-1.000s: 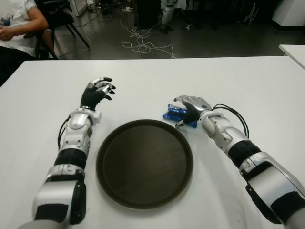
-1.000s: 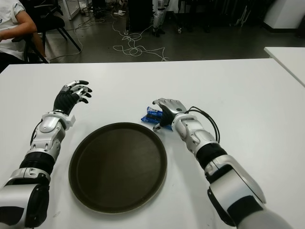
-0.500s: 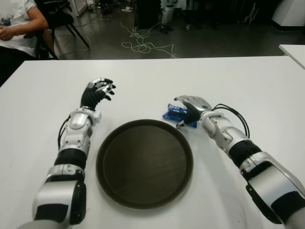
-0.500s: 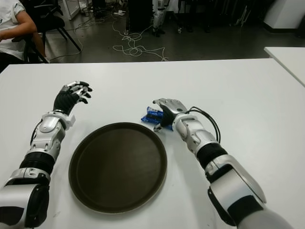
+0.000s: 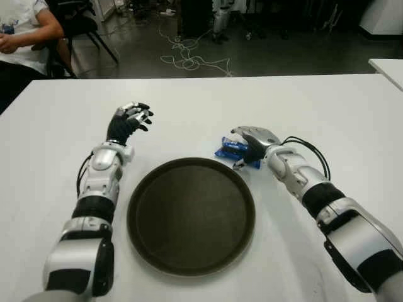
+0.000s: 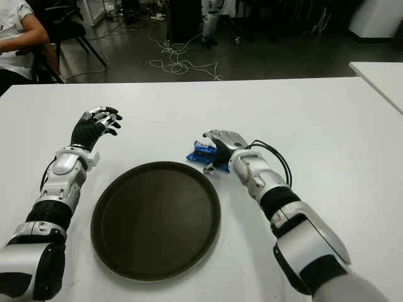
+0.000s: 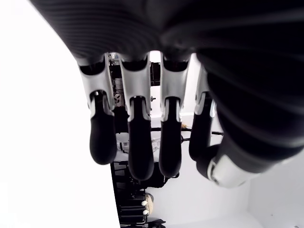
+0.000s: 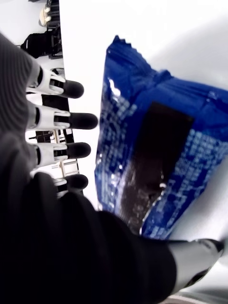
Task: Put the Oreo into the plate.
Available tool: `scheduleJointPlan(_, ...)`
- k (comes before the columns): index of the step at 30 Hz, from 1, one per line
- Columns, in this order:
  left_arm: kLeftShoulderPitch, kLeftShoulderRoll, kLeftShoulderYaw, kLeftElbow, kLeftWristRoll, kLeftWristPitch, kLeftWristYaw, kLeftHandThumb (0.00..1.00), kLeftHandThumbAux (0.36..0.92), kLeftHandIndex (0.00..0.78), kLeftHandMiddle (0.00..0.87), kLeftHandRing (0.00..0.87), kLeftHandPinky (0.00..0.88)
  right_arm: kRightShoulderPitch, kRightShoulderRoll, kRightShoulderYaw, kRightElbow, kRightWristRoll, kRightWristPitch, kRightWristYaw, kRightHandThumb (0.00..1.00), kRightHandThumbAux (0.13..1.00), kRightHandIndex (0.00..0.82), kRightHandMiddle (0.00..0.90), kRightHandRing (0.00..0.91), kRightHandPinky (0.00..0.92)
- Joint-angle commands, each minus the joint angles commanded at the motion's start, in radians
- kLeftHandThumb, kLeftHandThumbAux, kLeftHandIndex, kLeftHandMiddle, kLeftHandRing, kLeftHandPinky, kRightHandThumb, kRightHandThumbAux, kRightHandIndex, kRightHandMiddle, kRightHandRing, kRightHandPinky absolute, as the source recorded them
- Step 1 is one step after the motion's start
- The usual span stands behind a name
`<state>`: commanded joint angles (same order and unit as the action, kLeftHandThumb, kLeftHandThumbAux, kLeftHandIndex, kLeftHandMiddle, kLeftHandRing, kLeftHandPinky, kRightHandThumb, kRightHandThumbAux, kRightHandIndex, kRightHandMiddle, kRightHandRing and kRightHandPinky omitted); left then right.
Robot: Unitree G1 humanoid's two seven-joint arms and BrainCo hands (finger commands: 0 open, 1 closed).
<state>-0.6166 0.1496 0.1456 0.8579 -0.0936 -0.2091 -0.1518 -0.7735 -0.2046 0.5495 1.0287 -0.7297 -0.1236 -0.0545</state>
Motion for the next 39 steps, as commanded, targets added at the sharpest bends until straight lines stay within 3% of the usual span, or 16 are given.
scheduleJointPlan(9, 0.002, -0.001, 0.000, -0.006, -0.001, 0.002, -0.002, 0.833, 0.673, 0.419, 0.464, 0.489, 0.533, -0.015, 0.008, 0.009, 0.041, -0.007, -0.006, -0.001, 0.000, 0.736, 0.126, 0.124, 0.120, 0.097)
scheduleJointPlan(11, 0.003, -0.002, 0.001, -0.006, -0.002, 0.001, -0.002, 0.824, 0.682, 0.381, 0.480, 0.486, 0.528, -0.017, 0.011, 0.009, 0.048, -0.005, -0.007, -0.003, 0.000, 0.735, 0.121, 0.119, 0.114, 0.093)
scheduleJointPlan(16, 0.003, -0.001, -0.001, -0.005, 0.002, -0.004, 0.003, 0.831, 0.674, 0.414, 0.468, 0.493, 0.545, -0.019, 0.017, 0.008, 0.068, -0.002, -0.011, -0.015, 0.000, 0.740, 0.123, 0.121, 0.115, 0.090)
scheduleJointPlan(39, 0.002, -0.003, -0.003, -0.002, 0.002, -0.004, 0.001, 0.833, 0.672, 0.419, 0.466, 0.505, 0.554, -0.052, 0.027, 0.022, 0.165, -0.003, -0.020, -0.026, 0.000, 0.731, 0.140, 0.138, 0.131, 0.104)
